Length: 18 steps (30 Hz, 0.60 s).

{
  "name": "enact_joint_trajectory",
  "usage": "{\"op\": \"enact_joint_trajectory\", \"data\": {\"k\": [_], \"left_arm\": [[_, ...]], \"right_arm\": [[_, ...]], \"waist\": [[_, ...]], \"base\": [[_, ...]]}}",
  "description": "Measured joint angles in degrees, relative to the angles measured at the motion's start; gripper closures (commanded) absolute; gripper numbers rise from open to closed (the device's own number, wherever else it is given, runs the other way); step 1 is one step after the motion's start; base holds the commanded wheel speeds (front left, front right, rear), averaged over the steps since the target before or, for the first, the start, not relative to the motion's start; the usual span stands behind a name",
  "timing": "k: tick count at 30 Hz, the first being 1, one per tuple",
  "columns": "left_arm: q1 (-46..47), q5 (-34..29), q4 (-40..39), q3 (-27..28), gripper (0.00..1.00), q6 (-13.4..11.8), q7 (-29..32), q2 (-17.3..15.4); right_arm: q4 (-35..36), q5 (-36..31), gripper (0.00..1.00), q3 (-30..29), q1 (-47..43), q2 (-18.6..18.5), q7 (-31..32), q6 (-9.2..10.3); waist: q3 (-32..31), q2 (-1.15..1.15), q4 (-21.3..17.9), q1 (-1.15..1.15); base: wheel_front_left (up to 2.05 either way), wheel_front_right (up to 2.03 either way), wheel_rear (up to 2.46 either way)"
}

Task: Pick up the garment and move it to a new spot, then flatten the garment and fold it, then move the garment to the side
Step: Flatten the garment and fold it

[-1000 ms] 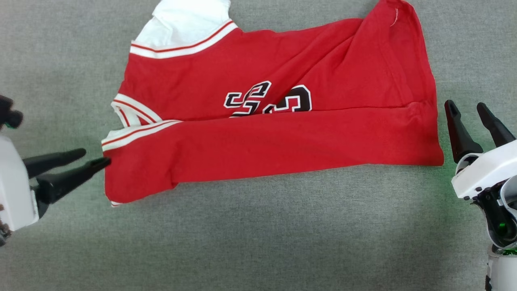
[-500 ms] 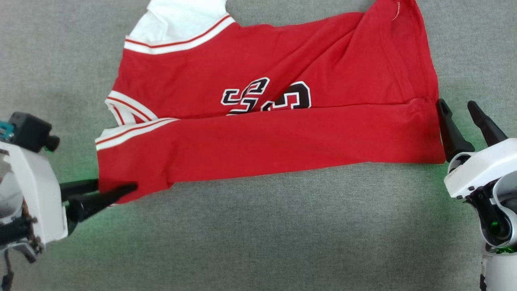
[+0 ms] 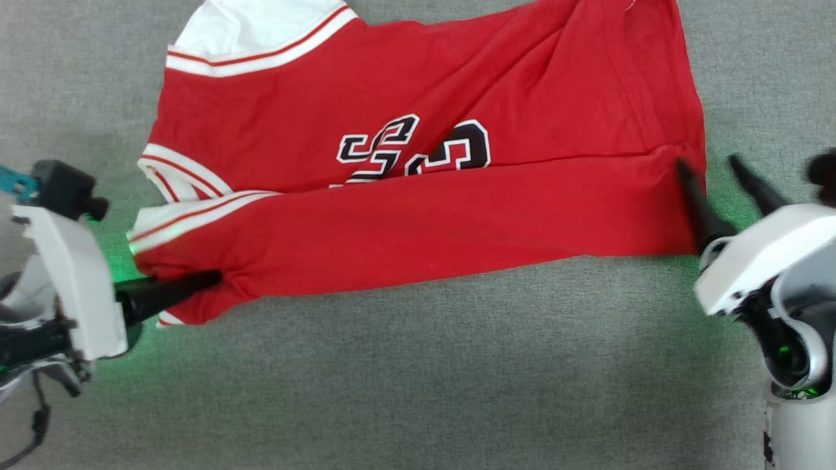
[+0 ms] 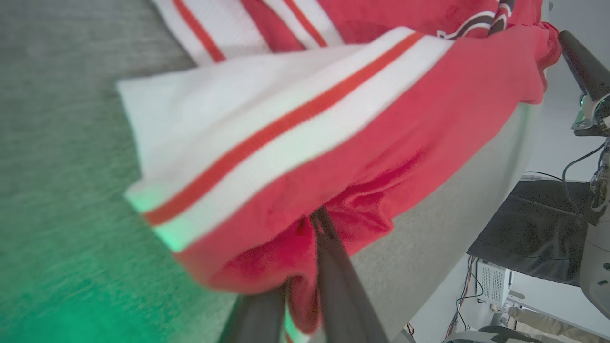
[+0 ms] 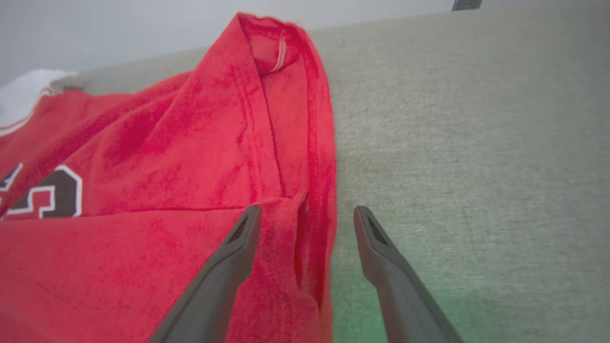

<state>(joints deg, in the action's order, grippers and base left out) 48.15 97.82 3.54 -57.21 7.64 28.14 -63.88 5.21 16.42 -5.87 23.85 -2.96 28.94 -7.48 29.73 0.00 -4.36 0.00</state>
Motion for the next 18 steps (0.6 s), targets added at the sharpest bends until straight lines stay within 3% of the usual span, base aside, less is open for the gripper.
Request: {"op": "enact_joint_trajectory", "data": {"k": [12,17,18], "left_arm": [[-1.1,-1.7,-2.2,2.2,1.0,0.0,-0.6,0.2],[-1.2,-2.3,-2.7,3.0,1.0,0.0,-0.9,0.9],[-1.2,-2.7,-2.7,3.1,1.0,0.0,-1.0,1.1]], "right_arm": [[7.4,-4.9,0.0,2.3,1.4,-1.9,29.2,-0.02],[8.5,-5.6,0.0,2.3,1.4,-1.2,34.9,-0.02],[8.5,-5.7,0.49,2.0,1.3,-1.0,35.1,-0.02]], "waist": [[0.8,0.0,0.6,0.0],[1.3,0.0,1.3,0.0],[1.3,0.0,1.4,0.0]], "base": [[0.0,0.0,0.0],[0.0,0.0,0.0],[0.0,0.0,0.0]]}}
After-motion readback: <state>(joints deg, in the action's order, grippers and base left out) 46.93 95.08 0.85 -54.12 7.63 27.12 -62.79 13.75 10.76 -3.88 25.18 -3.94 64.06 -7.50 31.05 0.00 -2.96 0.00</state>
